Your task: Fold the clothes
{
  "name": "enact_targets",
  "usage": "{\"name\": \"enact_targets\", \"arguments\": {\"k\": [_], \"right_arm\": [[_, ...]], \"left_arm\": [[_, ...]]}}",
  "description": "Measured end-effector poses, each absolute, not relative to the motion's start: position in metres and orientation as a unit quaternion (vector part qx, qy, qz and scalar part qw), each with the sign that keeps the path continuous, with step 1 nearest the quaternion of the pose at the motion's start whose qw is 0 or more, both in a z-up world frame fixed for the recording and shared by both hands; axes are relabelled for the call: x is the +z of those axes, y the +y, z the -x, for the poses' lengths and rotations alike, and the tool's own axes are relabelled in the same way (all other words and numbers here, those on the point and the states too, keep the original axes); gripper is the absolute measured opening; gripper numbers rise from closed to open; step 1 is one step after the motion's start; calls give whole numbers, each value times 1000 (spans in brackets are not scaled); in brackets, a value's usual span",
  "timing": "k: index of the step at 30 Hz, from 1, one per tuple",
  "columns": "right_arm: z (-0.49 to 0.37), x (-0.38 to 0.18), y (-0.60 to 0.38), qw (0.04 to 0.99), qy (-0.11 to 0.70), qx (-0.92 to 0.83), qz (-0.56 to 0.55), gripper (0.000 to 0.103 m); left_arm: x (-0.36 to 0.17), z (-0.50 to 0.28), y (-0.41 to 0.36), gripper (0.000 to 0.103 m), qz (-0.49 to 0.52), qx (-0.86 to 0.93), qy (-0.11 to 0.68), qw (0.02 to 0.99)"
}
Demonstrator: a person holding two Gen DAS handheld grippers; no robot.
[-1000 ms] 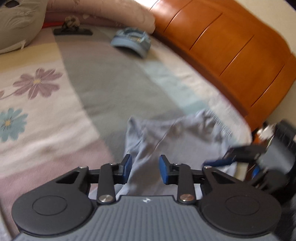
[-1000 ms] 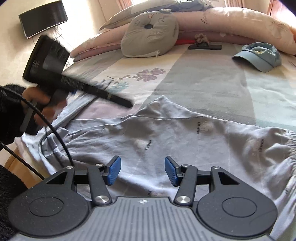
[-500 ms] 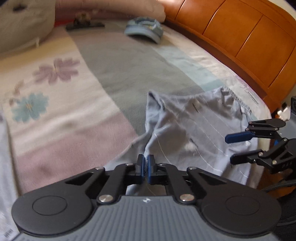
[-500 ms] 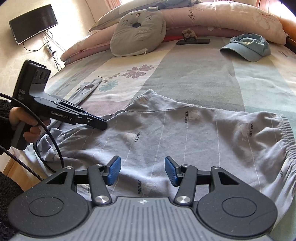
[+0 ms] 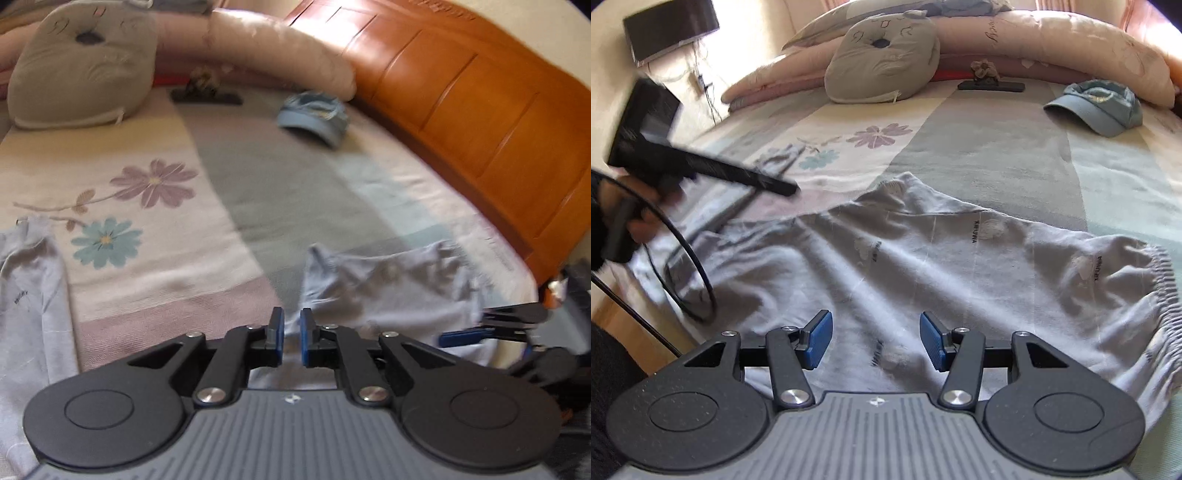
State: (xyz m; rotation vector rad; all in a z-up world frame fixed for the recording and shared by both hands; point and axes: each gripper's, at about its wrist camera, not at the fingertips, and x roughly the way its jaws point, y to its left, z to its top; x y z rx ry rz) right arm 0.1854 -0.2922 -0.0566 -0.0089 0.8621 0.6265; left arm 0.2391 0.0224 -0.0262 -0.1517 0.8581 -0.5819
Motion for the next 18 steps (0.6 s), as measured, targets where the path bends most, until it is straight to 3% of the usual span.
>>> {"name": "enact_targets", "arguments": {"k": [6, 11, 16, 18], "right_arm": [[-176, -56, -306, 864, 420, 278, 21, 59], [-168, -56, -317, 865, 427, 261, 36, 62], [-165, -54, -326, 871, 425, 240, 48, 62], [-173, -54, -324, 884, 405, 228, 53, 62]], "left_arm": [[-65, -219, 13, 10, 68, -279, 490, 823], [-77, -198, 43, 10, 162, -243, 519, 804], [-59, -214, 25, 13, 98, -268, 503, 816], [-59, -220, 17, 20, 95, -289, 499, 811]]}}
